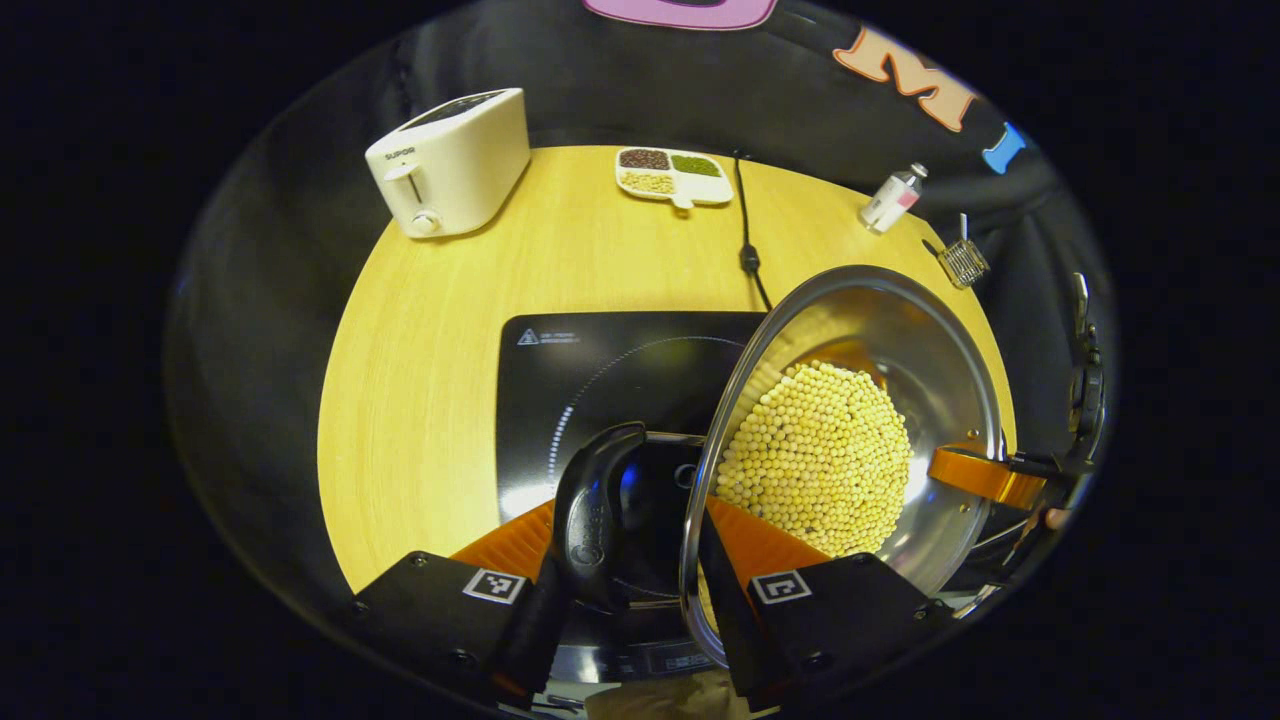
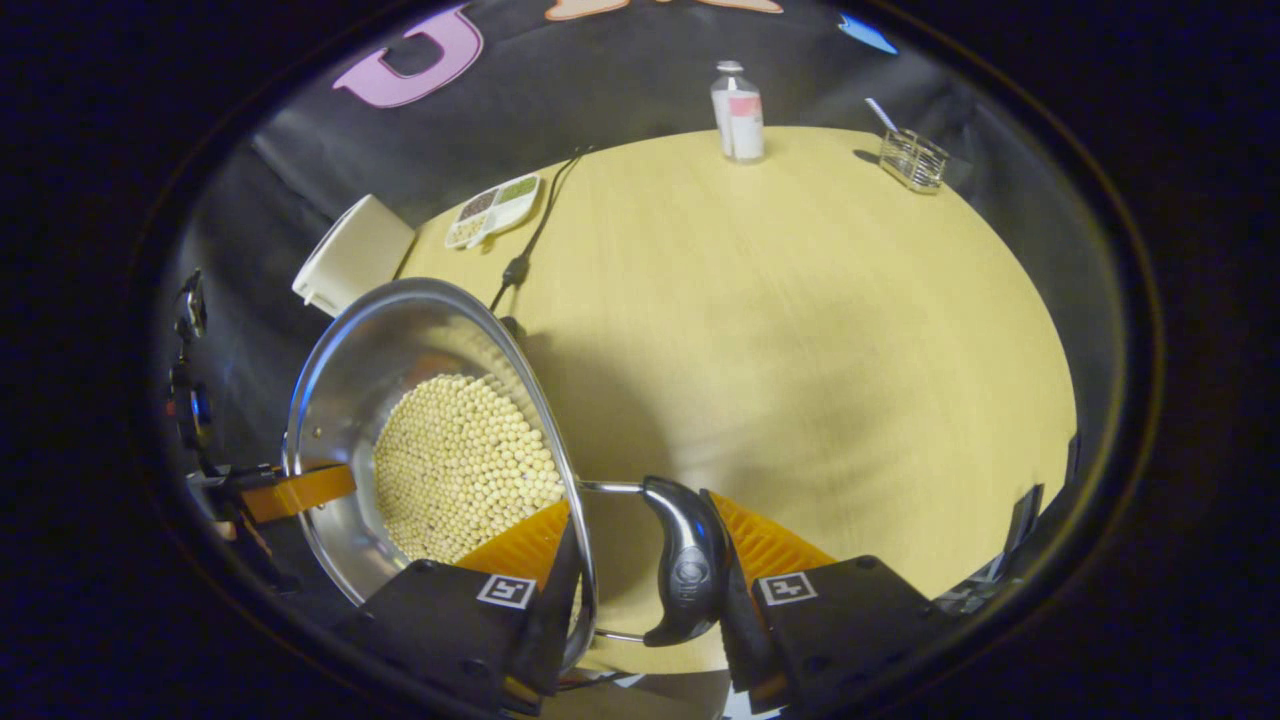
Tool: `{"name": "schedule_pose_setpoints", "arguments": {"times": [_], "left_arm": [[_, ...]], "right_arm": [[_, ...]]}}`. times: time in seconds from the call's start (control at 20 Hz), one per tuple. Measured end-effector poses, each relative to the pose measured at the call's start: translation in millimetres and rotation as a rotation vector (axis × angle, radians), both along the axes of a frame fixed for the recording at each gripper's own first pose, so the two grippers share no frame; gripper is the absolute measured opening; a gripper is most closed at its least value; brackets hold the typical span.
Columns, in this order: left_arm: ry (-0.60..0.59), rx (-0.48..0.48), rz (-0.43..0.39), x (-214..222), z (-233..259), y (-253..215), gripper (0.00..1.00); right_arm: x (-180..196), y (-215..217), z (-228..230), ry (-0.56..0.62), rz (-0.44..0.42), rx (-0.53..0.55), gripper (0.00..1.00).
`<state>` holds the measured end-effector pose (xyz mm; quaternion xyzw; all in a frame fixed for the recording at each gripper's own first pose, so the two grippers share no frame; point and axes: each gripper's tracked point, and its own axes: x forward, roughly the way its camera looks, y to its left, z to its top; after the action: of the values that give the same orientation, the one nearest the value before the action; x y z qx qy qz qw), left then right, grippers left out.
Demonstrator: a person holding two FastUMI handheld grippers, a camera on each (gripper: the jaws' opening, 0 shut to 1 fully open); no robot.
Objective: First push the handle of the pot to place it horizontally, then grasp the pot with both hands and set it on the induction cooktop.
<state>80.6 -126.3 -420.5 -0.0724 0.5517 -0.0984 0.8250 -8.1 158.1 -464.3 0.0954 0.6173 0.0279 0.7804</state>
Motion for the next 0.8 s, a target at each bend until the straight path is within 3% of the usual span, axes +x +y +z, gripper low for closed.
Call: {"name": "schedule_pose_setpoints", "arguments": {"times": [0.45, 0.55, 0.65, 0.7, 0.8], "left_arm": [[0.019, -0.007, 0.018, 2.8, -0.2, 7.1, 0.68], [0.025, -0.008, 0.022, 3.5, -0.7, 8.6, 0.68], [0.033, -0.011, 0.03, 3.0, -0.7, 9.0, 0.67], [0.039, -0.012, 0.032, 2.7, -1.1, 8.8, 0.67], [0.046, -0.017, 0.038, 2.8, -0.6, 7.7, 0.67]], "right_arm": [[18.8, 47.1, -12.1, 0.006, 0.015, -0.011, 0.6], [23.8, 55.6, -16.4, 0.01, 0.025, -0.015, 0.66], [27.1, 61.9, -18.9, 0.014, 0.035, -0.019, 0.6], [29.3, 64.5, -20.0, 0.014, 0.039, -0.022, 0.66], [33.2, 68.9, -20.5, 0.012, 0.049, -0.028, 0.66]]}}
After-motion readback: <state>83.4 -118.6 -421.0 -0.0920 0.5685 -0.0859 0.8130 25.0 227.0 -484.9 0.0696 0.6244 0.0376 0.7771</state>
